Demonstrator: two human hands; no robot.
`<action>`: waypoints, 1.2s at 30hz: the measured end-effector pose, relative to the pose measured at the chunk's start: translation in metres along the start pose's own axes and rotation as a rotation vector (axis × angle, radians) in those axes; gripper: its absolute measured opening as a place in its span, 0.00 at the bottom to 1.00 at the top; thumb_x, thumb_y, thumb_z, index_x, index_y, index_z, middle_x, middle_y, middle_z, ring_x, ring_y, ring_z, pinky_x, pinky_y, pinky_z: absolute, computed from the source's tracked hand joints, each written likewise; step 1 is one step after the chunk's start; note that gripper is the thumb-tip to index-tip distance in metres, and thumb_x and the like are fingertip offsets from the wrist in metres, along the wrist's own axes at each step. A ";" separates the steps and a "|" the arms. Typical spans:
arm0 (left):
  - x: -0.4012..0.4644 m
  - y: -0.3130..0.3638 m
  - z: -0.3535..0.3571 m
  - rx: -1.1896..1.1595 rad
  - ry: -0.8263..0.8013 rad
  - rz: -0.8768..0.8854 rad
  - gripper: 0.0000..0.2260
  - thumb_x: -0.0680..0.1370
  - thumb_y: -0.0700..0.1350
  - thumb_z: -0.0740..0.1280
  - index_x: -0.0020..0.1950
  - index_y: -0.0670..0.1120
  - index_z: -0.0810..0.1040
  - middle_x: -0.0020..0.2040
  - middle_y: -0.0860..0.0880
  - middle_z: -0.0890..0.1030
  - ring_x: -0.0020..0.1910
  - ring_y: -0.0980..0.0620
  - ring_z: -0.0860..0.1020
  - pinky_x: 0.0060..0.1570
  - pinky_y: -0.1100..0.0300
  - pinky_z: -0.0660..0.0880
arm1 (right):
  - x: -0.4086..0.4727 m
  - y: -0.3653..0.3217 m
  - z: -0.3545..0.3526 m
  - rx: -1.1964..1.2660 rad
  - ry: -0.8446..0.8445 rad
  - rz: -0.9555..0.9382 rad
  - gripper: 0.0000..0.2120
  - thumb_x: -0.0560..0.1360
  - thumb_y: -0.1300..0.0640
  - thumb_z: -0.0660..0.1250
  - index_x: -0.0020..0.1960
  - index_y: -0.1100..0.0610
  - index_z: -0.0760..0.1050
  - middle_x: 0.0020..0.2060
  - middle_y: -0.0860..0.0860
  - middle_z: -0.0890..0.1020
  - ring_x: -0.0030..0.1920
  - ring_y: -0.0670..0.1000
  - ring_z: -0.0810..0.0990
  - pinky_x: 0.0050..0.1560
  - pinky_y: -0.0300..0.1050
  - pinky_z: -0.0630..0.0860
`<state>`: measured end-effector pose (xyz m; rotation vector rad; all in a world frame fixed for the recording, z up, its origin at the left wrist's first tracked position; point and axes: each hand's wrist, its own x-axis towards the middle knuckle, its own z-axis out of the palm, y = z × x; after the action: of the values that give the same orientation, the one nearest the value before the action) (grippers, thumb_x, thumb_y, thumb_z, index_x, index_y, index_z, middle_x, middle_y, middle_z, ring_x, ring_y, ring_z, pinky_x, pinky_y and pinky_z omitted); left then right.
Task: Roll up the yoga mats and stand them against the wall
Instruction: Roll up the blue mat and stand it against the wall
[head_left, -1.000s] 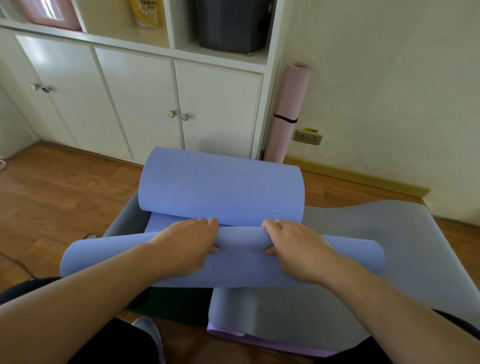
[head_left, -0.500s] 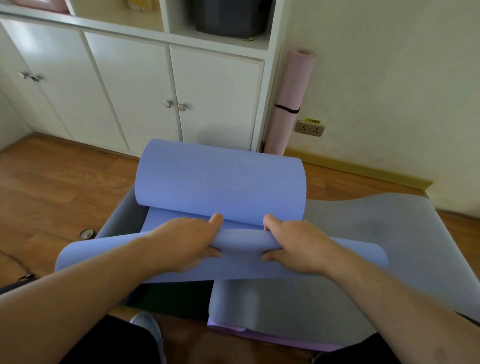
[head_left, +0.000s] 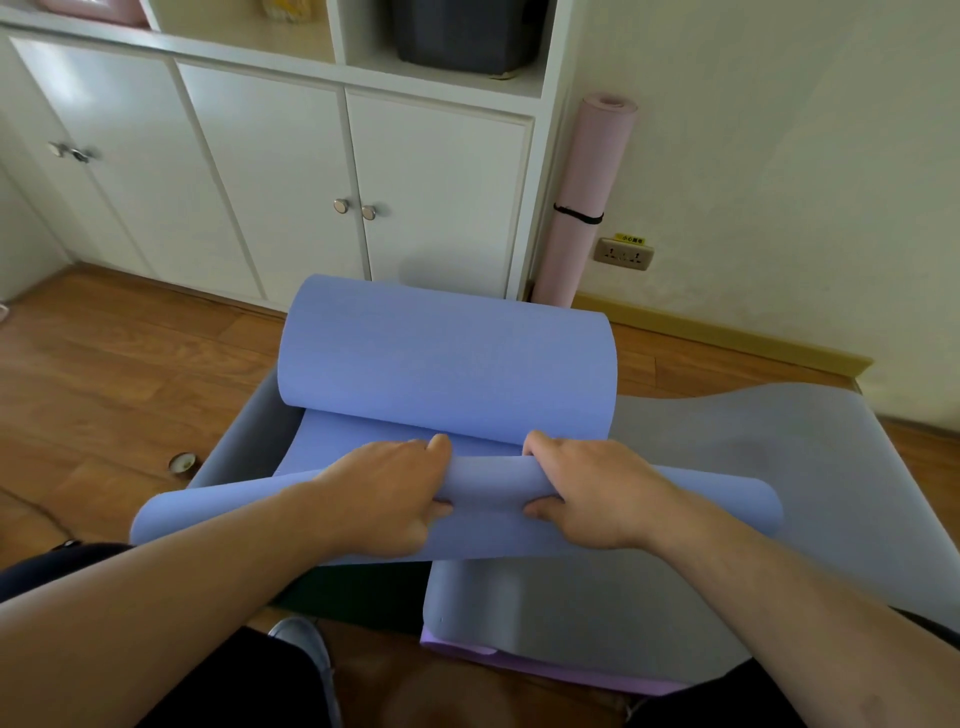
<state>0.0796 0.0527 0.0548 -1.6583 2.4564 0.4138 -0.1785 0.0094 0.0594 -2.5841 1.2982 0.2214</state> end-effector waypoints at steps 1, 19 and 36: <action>-0.002 0.001 -0.001 0.028 -0.007 0.008 0.19 0.80 0.61 0.66 0.59 0.49 0.66 0.53 0.49 0.80 0.50 0.46 0.79 0.47 0.53 0.74 | -0.002 -0.001 0.000 -0.018 0.003 -0.005 0.21 0.77 0.37 0.70 0.55 0.47 0.64 0.47 0.47 0.79 0.46 0.54 0.78 0.45 0.52 0.74; 0.007 -0.004 -0.006 -0.166 -0.139 -0.064 0.16 0.80 0.64 0.67 0.51 0.53 0.73 0.49 0.53 0.74 0.46 0.51 0.76 0.50 0.52 0.76 | -0.002 -0.017 0.016 -0.197 0.224 -0.067 0.15 0.77 0.49 0.69 0.50 0.52 0.63 0.43 0.51 0.80 0.41 0.59 0.81 0.35 0.50 0.66; 0.018 0.009 -0.014 -0.064 0.022 -0.082 0.07 0.79 0.52 0.68 0.51 0.52 0.71 0.50 0.52 0.80 0.49 0.47 0.79 0.50 0.49 0.79 | 0.005 -0.022 0.013 -0.192 0.244 0.051 0.17 0.73 0.58 0.71 0.55 0.53 0.65 0.46 0.50 0.79 0.45 0.59 0.79 0.37 0.49 0.64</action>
<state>0.0648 0.0356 0.0643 -1.7912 2.4047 0.4704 -0.1585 0.0216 0.0493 -2.8125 1.4934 0.0418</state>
